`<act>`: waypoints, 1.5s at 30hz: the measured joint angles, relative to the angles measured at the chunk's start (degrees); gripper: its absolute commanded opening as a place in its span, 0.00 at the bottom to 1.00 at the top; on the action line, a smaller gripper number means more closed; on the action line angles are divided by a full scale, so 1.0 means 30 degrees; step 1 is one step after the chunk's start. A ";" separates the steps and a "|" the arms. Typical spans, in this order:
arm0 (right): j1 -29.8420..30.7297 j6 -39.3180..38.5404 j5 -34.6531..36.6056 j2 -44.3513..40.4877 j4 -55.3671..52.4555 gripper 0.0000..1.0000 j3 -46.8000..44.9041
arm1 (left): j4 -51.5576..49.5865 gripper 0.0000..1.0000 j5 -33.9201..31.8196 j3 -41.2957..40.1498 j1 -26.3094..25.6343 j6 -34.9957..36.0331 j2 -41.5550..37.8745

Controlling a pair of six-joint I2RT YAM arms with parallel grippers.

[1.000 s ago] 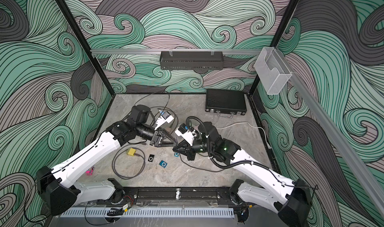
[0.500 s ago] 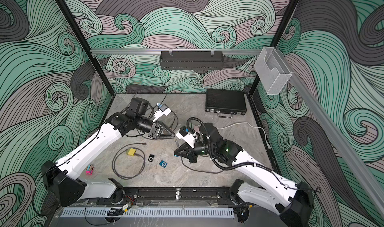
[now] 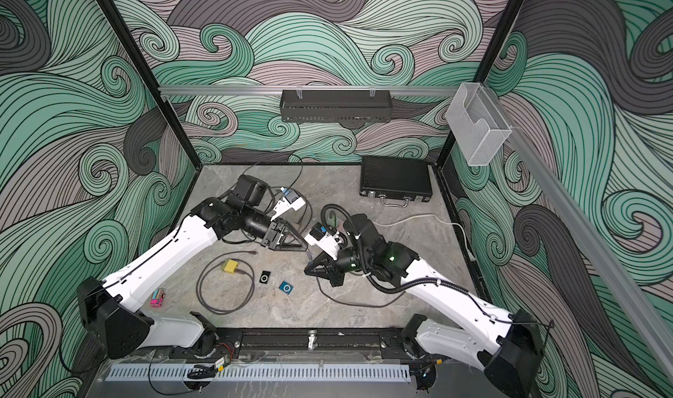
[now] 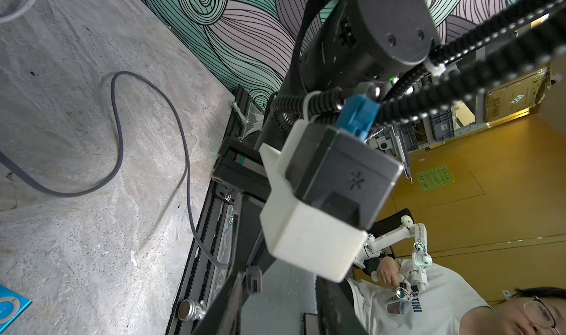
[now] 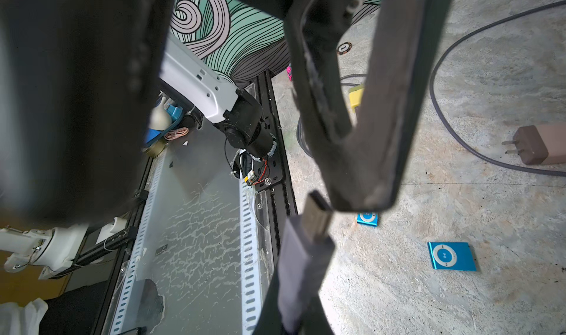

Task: Charge mp3
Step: Pick up the charging cable from the center of the board.

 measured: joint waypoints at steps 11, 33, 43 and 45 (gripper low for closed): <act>0.0291 -0.0066 -0.0029 -0.0029 -0.0189 0.00 0.0080 | -0.0415 0.20 -0.0619 0.0000 -0.0503 0.0335 0.0284; 0.0517 -0.0707 0.0860 0.0022 -0.2069 0.10 0.0750 | -0.0896 0.04 -0.1639 0.0044 -0.0874 0.0459 0.0546; 0.0525 0.0481 0.7045 -0.1865 -0.2783 0.60 0.1690 | -0.0408 0.01 -0.4830 0.0335 -0.0510 -0.0656 0.0619; 0.0474 0.1566 0.9464 -0.3104 -0.2769 0.58 0.2208 | 0.0379 0.01 -0.6419 0.0415 -0.0160 -0.1712 0.0619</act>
